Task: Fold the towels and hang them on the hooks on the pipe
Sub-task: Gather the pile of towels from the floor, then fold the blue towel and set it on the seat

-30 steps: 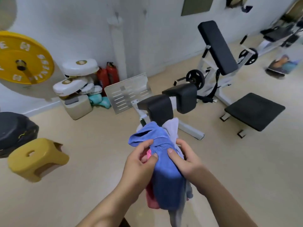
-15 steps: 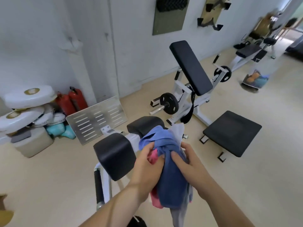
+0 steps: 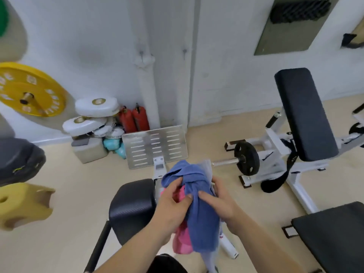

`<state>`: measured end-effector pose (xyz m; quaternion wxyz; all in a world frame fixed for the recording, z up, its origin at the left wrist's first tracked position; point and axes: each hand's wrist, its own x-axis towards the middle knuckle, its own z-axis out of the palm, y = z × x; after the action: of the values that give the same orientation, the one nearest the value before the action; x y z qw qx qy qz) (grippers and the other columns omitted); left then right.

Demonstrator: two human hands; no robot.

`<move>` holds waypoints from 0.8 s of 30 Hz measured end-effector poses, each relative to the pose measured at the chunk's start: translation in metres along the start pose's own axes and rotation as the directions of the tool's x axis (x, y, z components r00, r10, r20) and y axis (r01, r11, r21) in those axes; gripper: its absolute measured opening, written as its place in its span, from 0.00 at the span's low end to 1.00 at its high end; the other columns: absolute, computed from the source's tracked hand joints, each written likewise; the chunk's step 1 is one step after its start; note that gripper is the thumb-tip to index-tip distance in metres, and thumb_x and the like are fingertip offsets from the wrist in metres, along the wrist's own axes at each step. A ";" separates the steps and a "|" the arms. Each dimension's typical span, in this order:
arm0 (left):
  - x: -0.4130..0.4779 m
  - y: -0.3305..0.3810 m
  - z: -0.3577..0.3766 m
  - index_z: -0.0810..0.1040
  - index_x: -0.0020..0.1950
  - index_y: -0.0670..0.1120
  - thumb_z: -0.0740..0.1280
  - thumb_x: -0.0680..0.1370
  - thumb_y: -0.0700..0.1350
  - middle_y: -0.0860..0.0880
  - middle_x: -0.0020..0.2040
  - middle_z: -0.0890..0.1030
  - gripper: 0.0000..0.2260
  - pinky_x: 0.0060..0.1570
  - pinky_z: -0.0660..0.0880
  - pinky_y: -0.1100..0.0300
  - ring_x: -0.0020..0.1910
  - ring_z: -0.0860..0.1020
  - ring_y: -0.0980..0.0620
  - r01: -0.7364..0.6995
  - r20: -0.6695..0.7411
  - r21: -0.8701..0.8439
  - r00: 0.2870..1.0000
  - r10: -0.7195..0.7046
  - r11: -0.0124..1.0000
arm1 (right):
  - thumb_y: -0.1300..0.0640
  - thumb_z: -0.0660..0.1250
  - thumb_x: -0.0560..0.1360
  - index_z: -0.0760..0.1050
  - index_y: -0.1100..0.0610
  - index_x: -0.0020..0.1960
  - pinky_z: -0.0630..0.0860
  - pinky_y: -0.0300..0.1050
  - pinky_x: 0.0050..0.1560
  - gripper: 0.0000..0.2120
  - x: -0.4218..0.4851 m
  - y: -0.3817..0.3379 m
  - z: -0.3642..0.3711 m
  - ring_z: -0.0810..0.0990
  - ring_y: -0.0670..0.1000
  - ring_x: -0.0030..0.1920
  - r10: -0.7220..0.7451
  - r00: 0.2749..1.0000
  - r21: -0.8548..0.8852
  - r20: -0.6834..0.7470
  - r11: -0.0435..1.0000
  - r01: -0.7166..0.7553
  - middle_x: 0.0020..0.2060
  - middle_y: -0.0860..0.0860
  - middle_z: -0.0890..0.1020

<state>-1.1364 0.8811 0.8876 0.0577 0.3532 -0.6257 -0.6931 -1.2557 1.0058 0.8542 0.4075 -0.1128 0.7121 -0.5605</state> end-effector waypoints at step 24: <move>0.162 -0.081 -0.014 0.70 0.76 0.55 0.72 0.80 0.42 0.51 0.56 0.84 0.26 0.46 0.77 0.73 0.50 0.82 0.59 0.335 0.039 0.148 0.938 -0.344 0.930 | 0.57 0.76 0.75 0.78 0.49 0.64 0.82 0.38 0.48 0.18 0.170 0.038 -0.021 0.86 0.44 0.53 0.256 0.967 -0.156 -0.005 0.955 -0.254 0.56 0.46 0.86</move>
<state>-1.2195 0.8017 0.7471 -0.1079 0.4369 -0.6036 -0.6582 -1.3681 0.9286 0.7441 0.4718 -0.0556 0.7590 -0.4452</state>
